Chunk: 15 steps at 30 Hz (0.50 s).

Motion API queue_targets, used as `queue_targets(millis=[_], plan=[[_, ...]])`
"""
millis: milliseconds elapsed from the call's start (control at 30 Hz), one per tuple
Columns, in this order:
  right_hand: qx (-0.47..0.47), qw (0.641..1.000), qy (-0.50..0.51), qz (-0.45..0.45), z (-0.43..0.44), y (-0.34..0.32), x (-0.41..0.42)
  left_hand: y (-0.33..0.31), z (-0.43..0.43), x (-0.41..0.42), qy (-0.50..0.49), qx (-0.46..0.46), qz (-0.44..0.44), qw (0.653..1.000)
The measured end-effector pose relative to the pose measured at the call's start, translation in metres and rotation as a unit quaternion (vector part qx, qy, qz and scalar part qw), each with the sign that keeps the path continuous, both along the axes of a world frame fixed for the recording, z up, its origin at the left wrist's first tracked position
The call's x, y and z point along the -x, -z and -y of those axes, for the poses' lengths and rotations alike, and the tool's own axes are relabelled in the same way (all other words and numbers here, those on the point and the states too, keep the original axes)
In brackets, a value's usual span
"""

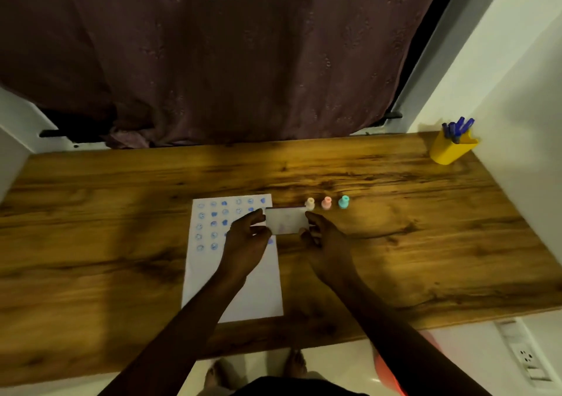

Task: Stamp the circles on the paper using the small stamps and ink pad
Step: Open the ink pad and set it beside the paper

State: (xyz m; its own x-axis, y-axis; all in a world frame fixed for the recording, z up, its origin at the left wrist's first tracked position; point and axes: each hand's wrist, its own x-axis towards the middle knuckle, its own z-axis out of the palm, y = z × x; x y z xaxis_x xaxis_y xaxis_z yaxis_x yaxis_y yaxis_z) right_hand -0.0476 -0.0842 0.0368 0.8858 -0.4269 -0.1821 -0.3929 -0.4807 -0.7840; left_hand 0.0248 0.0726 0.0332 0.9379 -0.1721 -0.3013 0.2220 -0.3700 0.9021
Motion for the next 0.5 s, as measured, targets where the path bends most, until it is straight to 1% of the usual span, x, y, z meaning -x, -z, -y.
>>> queue_targets(millis=[100,200,367,500], plan=[[0.013,0.999,-0.040,0.012,-0.039,-0.005,-0.013,-0.012,-0.043,-0.001,-0.033,0.004,0.025,0.999],[0.013,0.997,-0.075,0.020,-0.078,-0.004,-0.025,-0.018,-0.086,-0.003,-0.052,-0.012,0.042,0.998],[-0.009,0.992,-0.128,0.019,-0.144,0.002,-0.038,-0.016,-0.159,0.003,-0.084,0.031,0.011,0.996],[-0.026,0.984,-0.175,0.006,-0.188,0.014,-0.044,0.001,-0.209,0.009,-0.109,0.014,0.025,0.994]])
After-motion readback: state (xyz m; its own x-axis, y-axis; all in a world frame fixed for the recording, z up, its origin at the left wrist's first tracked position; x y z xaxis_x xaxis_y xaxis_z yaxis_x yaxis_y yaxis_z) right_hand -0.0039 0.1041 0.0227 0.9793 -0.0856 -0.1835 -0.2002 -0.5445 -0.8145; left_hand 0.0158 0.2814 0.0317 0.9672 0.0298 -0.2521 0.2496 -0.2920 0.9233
